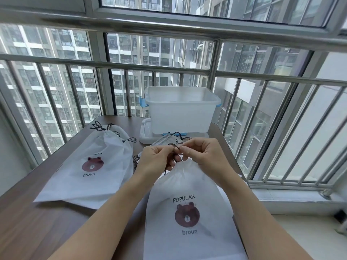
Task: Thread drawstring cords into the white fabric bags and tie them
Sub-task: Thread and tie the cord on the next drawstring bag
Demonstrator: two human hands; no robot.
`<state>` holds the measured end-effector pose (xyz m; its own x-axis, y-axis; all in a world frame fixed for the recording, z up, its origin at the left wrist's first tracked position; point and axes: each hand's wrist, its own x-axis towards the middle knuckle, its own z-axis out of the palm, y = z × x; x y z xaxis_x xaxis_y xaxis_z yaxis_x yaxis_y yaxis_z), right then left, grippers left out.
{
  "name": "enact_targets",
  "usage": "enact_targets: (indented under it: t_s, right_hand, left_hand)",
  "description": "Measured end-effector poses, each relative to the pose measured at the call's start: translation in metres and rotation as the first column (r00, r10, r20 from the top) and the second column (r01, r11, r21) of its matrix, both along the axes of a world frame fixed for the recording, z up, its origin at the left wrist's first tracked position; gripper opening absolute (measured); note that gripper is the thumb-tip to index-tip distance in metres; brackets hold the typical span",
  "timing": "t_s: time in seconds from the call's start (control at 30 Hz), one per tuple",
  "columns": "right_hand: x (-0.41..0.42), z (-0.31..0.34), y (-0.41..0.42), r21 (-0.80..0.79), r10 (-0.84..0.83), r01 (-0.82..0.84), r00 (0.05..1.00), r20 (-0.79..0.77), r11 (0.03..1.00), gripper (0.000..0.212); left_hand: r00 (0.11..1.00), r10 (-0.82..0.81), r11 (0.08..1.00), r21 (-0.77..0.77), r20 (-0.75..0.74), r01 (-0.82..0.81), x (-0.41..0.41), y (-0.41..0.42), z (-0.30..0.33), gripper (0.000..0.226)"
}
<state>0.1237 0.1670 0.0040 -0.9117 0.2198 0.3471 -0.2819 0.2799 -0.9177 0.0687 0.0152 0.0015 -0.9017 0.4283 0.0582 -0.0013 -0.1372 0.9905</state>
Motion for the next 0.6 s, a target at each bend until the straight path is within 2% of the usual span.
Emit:
enact_targets:
  t_s: [0.1, 0.2, 0.4, 0.5, 0.6]
  right_hand:
    - [0.001, -0.001, -0.001, -0.078, -0.003, 0.006, 0.999, 0.048, 0.997, 0.014]
    - [0.001, -0.002, 0.0, -0.107, -0.006, 0.016, 0.995, 0.095, 0.994, 0.01]
    - [0.001, -0.004, 0.001, -0.127, 0.016, 0.005, 0.986, 0.169, 0.992, 0.01]
    - [-0.001, -0.006, 0.003, -0.136, 0.008, 0.02, 0.98, 0.2, 0.99, 0.012]
    - [0.0, -0.008, 0.0, -0.158, 0.006, 0.03, 0.975, 0.222, 0.987, 0.013]
  left_hand:
    - [0.996, 0.002, 0.998, 0.058, 0.092, -0.007, -0.002, 0.0, -0.002, 0.032]
    - [0.981, -0.025, 0.995, 0.095, 0.191, 0.007, -0.004, 0.002, -0.003, 0.044]
    - [0.986, -0.035, 0.995, 0.094, 0.164, 0.02, -0.005, 0.005, -0.008, 0.046]
    - [0.985, -0.057, 0.995, 0.096, 0.163, 0.042, -0.007, 0.006, -0.01, 0.039]
    - [0.988, -0.122, 0.99, 0.078, 0.093, 0.115, -0.007, 0.002, -0.013, 0.016]
